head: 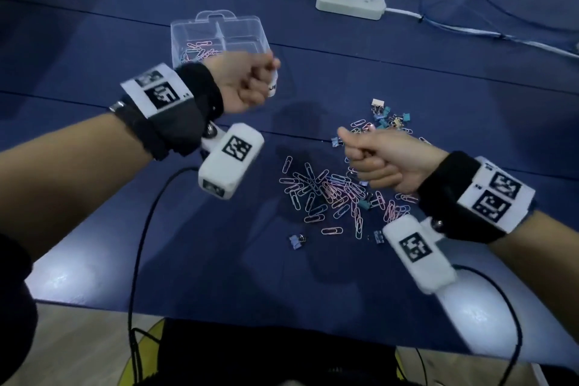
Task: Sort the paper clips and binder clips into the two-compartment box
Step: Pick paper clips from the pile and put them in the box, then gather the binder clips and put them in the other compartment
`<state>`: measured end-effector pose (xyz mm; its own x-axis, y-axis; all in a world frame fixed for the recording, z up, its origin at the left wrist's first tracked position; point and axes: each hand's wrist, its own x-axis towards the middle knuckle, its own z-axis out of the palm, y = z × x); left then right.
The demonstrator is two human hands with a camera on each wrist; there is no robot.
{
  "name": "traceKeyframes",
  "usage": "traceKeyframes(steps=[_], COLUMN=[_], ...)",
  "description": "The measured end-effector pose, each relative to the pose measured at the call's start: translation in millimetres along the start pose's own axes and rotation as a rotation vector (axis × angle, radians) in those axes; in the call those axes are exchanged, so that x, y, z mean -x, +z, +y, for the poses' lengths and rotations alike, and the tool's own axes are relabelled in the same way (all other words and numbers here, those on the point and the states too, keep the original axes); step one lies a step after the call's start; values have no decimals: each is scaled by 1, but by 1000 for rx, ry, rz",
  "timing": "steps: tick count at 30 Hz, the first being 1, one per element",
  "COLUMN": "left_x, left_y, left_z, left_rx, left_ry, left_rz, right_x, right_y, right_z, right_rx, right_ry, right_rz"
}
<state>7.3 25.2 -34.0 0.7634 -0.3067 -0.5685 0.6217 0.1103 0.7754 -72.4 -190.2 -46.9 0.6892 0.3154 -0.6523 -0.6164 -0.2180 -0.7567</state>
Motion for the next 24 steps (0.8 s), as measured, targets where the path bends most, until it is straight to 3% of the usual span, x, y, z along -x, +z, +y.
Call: traceKeyframes(steps=[3, 6, 13, 16, 20, 24], left_x=[5, 8, 11, 15, 17, 19], left_y=[-20, -40, -56, -53, -56, -62], left_z=[24, 37, 32, 27, 23, 19], left_rx=[159, 347, 166, 68, -88, -87], left_ry=[134, 193, 244, 341, 504, 540], left_rz=[196, 280, 350, 379, 538, 600], right_x=[-8, -22, -71, -91, -113, -129], right_y=[22, 37, 60, 81, 111, 123], right_z=[-15, -43, -109, -127, -135, -129], right_rx=[399, 485, 285, 85, -239, -190], right_ry=[-95, -129, -166, -209, -270, -280], right_rz=[94, 84, 60, 60, 65, 75])
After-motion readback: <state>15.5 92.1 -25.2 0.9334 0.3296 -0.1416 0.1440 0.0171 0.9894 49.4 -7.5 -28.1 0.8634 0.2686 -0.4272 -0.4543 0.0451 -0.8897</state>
